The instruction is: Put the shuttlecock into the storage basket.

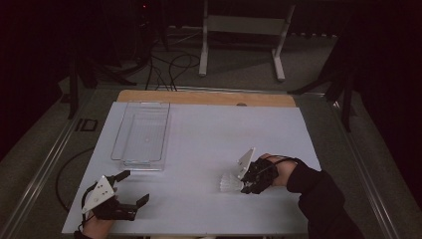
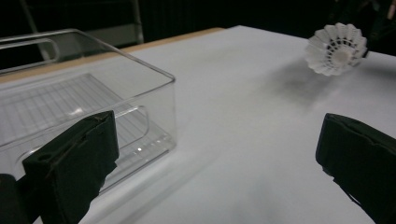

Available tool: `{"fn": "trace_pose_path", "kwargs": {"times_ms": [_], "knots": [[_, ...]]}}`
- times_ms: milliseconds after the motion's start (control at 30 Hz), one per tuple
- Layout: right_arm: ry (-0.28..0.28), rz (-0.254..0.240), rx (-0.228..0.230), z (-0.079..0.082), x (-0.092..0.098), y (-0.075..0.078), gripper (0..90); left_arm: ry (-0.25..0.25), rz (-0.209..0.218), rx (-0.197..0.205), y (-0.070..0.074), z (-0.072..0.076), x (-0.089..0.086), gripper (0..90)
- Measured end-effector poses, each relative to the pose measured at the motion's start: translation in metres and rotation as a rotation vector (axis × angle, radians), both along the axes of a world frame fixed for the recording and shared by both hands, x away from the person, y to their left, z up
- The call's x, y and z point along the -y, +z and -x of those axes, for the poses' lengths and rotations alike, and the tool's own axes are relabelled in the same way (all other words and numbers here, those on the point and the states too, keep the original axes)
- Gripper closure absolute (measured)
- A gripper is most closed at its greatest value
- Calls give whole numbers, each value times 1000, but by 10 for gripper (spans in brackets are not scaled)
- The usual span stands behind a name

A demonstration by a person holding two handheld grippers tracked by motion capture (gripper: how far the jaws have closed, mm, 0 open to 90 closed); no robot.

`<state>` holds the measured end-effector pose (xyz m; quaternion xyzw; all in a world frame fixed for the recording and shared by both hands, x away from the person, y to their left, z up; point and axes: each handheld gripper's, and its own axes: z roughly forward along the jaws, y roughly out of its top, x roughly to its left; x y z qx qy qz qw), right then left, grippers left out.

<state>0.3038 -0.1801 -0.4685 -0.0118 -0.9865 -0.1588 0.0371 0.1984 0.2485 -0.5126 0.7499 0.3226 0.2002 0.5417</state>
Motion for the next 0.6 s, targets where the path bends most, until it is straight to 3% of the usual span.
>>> {"fn": "trace_pose_path", "kwargs": {"times_ms": [167, 333, 600], "knots": [[2, 14, 7, 0, 1, 1, 659, -16, -18, -25, 15, -2, 3, 0], [3, 3, 20, 1, 1, 6, 659, -36, -67, -19, 37, -6, 9, 0], [14, -2, 30, 1, 0, 11, 659, -85, -109, -33, 62, -17, 20, 0]]}}
